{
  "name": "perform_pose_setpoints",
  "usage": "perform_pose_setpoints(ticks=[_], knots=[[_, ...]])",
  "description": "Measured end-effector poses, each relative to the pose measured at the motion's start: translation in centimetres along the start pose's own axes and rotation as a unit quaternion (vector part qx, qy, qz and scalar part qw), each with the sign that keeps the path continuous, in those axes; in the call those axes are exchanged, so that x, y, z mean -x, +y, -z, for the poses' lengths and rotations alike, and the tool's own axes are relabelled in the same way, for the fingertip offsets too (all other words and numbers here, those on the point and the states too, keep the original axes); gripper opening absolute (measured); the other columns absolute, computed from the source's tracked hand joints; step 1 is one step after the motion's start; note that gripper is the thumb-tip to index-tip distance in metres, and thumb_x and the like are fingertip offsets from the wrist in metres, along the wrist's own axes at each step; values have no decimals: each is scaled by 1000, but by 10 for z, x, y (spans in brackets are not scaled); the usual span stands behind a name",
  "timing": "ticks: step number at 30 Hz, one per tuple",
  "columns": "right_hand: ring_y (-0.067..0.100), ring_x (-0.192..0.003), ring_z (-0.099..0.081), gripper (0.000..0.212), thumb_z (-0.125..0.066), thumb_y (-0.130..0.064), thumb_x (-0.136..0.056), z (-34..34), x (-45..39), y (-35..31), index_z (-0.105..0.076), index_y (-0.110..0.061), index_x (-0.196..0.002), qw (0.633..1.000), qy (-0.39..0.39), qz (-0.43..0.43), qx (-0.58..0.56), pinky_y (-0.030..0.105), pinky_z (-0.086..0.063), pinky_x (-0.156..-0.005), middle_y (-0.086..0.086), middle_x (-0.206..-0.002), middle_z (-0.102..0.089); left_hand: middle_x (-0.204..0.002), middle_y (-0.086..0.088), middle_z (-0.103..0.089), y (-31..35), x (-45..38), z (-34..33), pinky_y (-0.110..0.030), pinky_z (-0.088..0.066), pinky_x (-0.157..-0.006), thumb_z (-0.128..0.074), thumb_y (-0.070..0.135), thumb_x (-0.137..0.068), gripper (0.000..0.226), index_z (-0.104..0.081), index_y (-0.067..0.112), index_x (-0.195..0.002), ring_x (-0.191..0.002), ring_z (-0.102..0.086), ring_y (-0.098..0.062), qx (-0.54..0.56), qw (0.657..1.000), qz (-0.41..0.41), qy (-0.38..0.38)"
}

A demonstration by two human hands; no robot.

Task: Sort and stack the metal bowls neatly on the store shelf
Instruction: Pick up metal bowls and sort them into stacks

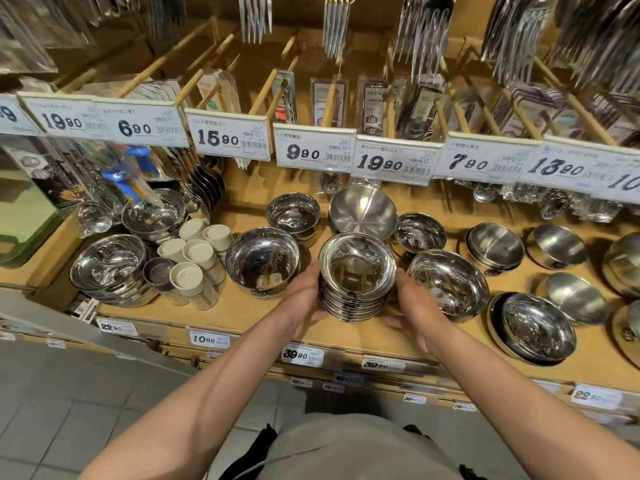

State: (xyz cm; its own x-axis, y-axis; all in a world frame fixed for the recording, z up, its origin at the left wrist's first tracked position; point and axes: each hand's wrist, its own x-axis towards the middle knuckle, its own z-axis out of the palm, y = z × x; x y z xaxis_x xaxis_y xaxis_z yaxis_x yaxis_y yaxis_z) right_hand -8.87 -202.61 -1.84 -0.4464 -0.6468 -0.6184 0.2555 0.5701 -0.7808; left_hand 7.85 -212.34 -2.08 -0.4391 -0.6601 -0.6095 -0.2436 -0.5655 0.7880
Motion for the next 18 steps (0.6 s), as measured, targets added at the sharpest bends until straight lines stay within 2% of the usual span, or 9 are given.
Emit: perform_pose_setpoints(ticks=[2, 5, 7, 9, 10, 11, 13, 18], knots=[[14, -109, -62, 34, -30, -46, -109, -3, 2, 1, -62, -37, -111, 999, -11, -7, -42, 28, -59, -64, -11, -112, -65, -149, -7, -55, -2, -2, 2, -40, -59, -90, -39, 53, -104, 51, -50, 28, -147, -131, -56, -26, 18, 1000, -3, -7], [8, -104, -61, 31, -30, -46, -109, -5, 1, 4, -59, -39, -115, 997, -9, -6, -71, 25, -60, -65, -17, -107, -62, -152, -8, -52, -4, -4, 3, -47, -55, -100, -42, 51, -103, 49, -51, 29, -146, -133, -54, -27, 20, 1000, -7, -4], [9, -107, -61, 33, -30, -45, -109, -5, 0, 6, -62, -38, -115, 997, -10, 1, -70, 27, -61, -71, -14, -111, -65, -148, -6, -55, -5, -6, 3, -49, -55, -100, -42, 52, -102, 42, -59, 37, -138, -132, -55, -27, 21, 1000, -9, -1], [12, -115, -60, 37, -30, -45, -109, -6, -1, 7, -64, -35, -118, 998, -9, 10, -67, 30, -59, -76, -8, -121, -67, -129, 2, -66, -6, -6, 1, -44, -57, -93, -43, 53, -101, 31, -73, 53, -106, -126, -59, -25, 28, 1000, -7, 0], [12, -117, -60, 38, -30, -45, -109, -6, -1, 7, -65, -35, -119, 998, -7, 14, -68, 31, -59, -77, -6, -124, -67, -117, 7, -69, -6, -6, 1, -41, -57, -90, -44, 54, -99, 32, -75, 55, -91, -123, -61, -24, 35, 999, -4, -2], [12, -117, -60, 38, -30, -45, -109, -6, -1, 7, -65, -34, -120, 997, -5, 17, -69, 30, -59, -77, -6, -125, -67, -109, 11, -69, -6, -6, 0, -40, -57, -88, -45, 56, -96, 30, -74, 54, -86, -122, -62, -24, 40, 999, -1, 0], [10, -115, -60, 38, -30, -46, -109, -8, 0, 6, -65, -35, -120, 997, -4, 22, -74, 29, -59, -76, -7, -125, -67, -105, 15, -69, -4, -6, -1, -38, -57, -86, -46, 60, -90, 28, -73, 54, -86, -121, -62, -22, 39, 999, -1, 1], [9, -111, -60, 36, -31, -45, -109, -12, 5, 0, -65, -37, -113, 996, 5, 27, -82, 32, -56, -79, -8, -123, -67, -94, 20, -75, -2, -5, -1, -36, -58, -83, -43, 56, -93, 33, -72, 63, -78, -118, -64, -20, 38, 999, -5, 5]])
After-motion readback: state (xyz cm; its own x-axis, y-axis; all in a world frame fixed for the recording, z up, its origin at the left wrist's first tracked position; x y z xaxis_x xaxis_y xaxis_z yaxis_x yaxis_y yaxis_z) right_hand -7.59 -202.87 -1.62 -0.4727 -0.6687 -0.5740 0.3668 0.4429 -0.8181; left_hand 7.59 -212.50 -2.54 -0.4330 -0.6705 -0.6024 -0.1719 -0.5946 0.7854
